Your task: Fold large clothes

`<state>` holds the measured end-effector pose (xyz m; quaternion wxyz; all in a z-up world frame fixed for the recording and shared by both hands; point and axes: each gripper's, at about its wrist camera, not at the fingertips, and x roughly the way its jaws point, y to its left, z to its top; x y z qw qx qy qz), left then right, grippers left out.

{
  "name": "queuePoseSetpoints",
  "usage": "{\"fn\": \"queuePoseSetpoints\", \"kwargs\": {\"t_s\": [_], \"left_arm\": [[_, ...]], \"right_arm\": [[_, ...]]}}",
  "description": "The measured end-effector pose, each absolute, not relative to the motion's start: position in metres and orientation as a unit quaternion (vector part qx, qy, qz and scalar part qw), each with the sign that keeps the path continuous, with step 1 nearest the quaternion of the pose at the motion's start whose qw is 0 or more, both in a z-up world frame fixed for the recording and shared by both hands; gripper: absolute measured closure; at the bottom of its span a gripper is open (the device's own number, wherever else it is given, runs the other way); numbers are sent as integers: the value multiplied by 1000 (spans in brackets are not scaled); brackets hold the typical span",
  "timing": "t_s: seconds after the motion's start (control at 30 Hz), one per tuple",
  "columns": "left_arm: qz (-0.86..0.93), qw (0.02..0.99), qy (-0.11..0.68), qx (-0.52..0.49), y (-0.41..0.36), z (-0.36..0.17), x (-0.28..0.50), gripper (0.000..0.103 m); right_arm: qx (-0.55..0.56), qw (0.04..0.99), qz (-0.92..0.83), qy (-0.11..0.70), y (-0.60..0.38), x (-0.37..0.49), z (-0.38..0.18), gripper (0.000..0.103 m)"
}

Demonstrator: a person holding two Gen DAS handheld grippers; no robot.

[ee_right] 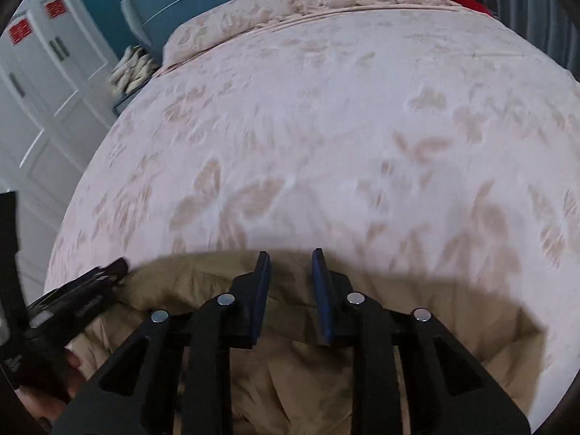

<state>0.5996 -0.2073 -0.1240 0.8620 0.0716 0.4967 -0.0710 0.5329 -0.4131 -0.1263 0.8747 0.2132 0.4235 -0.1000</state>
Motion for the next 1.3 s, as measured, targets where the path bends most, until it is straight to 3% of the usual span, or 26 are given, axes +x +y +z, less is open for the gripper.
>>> {"fn": "queuePoseSetpoints", "kwargs": {"t_s": [0.2, 0.5, 1.3], "left_arm": [[-91, 891, 432, 107, -201, -142, 552, 60], [-83, 907, 397, 114, -210, -163, 546, 60], [-73, 924, 359, 109, -210, -174, 538, 60]], "right_arm": [[145, 892, -82, 421, -388, 502, -147, 82], [118, 901, -100, 406, -377, 505, -171, 83], [104, 915, -108, 374, -372, 500, -179, 83]]}}
